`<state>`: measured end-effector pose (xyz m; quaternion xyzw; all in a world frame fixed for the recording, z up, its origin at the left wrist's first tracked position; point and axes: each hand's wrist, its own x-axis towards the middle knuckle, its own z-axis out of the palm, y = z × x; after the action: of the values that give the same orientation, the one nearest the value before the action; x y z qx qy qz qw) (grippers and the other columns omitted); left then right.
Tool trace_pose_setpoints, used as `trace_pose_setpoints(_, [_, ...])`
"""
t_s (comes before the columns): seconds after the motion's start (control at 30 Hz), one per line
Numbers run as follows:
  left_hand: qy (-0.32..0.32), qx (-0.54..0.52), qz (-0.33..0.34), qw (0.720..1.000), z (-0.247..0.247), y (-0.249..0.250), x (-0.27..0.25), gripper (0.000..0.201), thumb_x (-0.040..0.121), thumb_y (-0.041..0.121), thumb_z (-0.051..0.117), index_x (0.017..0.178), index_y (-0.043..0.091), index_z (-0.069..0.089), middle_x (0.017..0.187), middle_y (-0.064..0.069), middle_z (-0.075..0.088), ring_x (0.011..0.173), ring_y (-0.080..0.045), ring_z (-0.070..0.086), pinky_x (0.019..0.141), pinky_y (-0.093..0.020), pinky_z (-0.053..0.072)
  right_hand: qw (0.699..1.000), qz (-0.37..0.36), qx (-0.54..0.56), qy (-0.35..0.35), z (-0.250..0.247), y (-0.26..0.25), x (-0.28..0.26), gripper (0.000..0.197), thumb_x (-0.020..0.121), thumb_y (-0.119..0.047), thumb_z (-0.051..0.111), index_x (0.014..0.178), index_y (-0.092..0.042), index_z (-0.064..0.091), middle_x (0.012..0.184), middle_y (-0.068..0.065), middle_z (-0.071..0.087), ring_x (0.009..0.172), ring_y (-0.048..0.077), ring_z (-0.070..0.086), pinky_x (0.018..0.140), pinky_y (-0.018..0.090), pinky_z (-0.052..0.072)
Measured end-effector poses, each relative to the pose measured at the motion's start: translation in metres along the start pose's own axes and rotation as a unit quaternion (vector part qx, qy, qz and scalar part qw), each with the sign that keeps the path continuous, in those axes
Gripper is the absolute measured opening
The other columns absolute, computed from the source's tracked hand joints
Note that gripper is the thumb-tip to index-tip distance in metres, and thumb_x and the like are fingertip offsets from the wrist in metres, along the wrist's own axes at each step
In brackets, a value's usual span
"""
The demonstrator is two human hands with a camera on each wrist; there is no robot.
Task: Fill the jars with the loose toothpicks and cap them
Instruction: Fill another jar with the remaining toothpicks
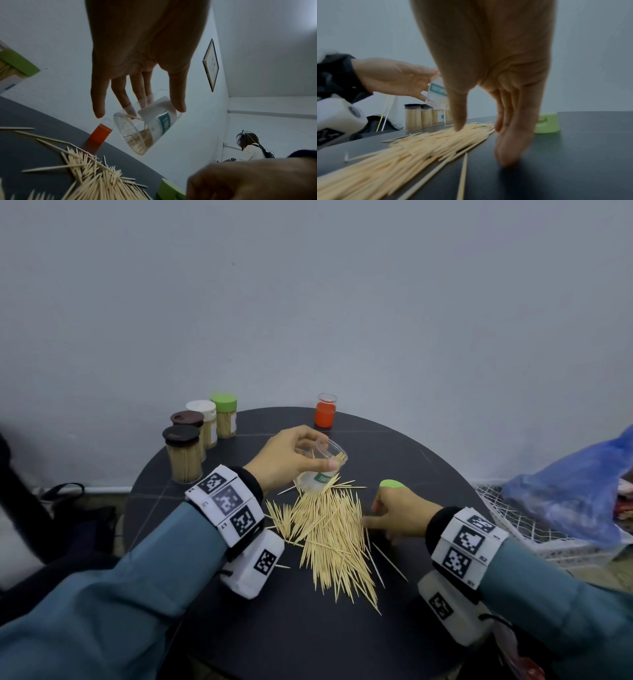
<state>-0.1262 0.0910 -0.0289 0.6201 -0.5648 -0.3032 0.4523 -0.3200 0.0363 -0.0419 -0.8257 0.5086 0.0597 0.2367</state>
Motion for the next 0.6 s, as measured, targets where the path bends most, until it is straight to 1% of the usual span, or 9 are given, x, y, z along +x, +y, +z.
trace_pose_setpoints(0.07, [-0.002,0.0,-0.002,1.0,0.0,0.001,-0.001,0.049,0.072,0.03,0.078,0.116,0.022,0.06,0.122,0.001,0.06,0.109,-0.013,0.053,0.095,-0.031,0.041,0.997,0.055,-0.032,-0.049,-0.001,0.002,-0.009,0.058,0.077,-0.058,0.062,0.09,-0.002,0.053,0.076,0.011,0.067,0.062,0.019,0.065,0.07,0.032,0.057])
trace_pose_setpoints(0.1, [-0.002,0.001,-0.003,1.0,0.0,0.002,-0.001,0.048,0.072,0.03,0.078,0.116,0.022,0.06,0.121,0.002,0.061,0.108,-0.012,0.053,0.093,-0.03,0.04,0.994,0.066,-0.045,-0.069,-0.001,0.002,-0.014,0.062,0.07,-0.064,0.064,0.081,-0.004,0.052,0.069,0.009,0.066,0.059,0.018,0.064,0.072,0.032,0.058])
trace_pose_setpoints(0.17, [-0.002,0.0,-0.004,1.0,0.001,0.003,-0.002,0.048,0.071,0.031,0.079,0.115,0.023,0.06,0.12,0.002,0.061,0.105,-0.01,0.053,0.09,-0.029,0.04,0.992,0.059,-0.069,-0.092,0.002,-0.002,-0.026,0.065,0.061,-0.068,0.069,0.075,-0.006,0.053,0.065,0.006,0.065,0.057,0.016,0.063,0.074,0.032,0.057])
trace_pose_setpoints(0.27, [-0.004,-0.002,-0.008,1.0,0.002,0.004,-0.003,0.048,0.071,0.03,0.079,0.114,0.023,0.06,0.119,0.002,0.062,0.105,-0.01,0.053,0.092,-0.03,0.04,0.989,0.04,-0.097,-0.107,0.009,-0.011,-0.037,0.067,0.058,-0.059,0.078,0.093,-0.006,0.056,0.077,0.006,0.068,0.056,0.014,0.062,0.072,0.031,0.056])
trace_pose_setpoints(0.33, [-0.005,0.003,-0.006,1.0,0.001,0.005,-0.005,0.047,0.072,0.03,0.078,0.114,0.023,0.059,0.119,0.002,0.062,0.107,-0.011,0.052,0.093,-0.03,0.04,0.989,0.033,-0.099,-0.107,0.011,-0.017,-0.039,0.068,0.062,-0.048,0.082,0.104,-0.006,0.048,0.096,0.008,0.067,0.057,0.014,0.061,0.071,0.03,0.055])
trace_pose_setpoints(0.37, [-0.006,0.006,-0.005,1.0,0.001,0.005,-0.005,0.046,0.072,0.03,0.078,0.114,0.023,0.059,0.119,0.002,0.062,0.107,-0.011,0.052,0.093,-0.03,0.039,0.99,0.028,-0.087,-0.107,0.012,-0.018,-0.038,0.066,0.064,-0.042,0.082,0.106,-0.008,0.044,0.102,0.008,0.065,0.056,0.013,0.061,0.069,0.03,0.055])
trace_pose_setpoints(0.4, [-0.006,0.008,-0.005,1.0,0.001,0.005,-0.006,0.045,0.072,0.029,0.078,0.113,0.022,0.059,0.118,0.002,0.062,0.107,-0.011,0.052,0.094,-0.03,0.039,0.991,0.025,-0.068,-0.108,0.012,-0.018,-0.036,0.063,0.067,-0.037,0.082,0.107,-0.008,0.041,0.102,0.006,0.062,0.055,0.013,0.06,0.066,0.028,0.054])
trace_pose_setpoints(0.5, [-0.003,0.008,-0.006,1.0,-0.001,0.005,-0.007,0.045,0.072,0.028,0.078,0.113,0.022,0.059,0.118,0.002,0.062,0.107,-0.011,0.052,0.096,-0.031,0.039,0.994,0.026,-0.002,-0.107,0.012,-0.018,-0.031,0.057,0.074,-0.023,0.078,0.115,-0.005,0.042,0.086,0.0,0.054,0.053,0.011,0.058,0.052,0.02,0.049])
trace_pose_setpoints(0.6, [0.0,0.011,-0.003,1.0,-0.002,0.005,-0.007,0.046,0.073,0.028,0.078,0.114,0.021,0.06,0.116,0.003,0.061,0.104,-0.01,0.052,0.094,-0.029,0.039,0.995,0.027,0.017,-0.099,0.011,-0.021,-0.023,0.049,0.077,-0.017,0.075,0.114,-0.004,0.045,0.078,0.001,0.055,0.053,0.012,0.058,0.048,0.018,0.05])
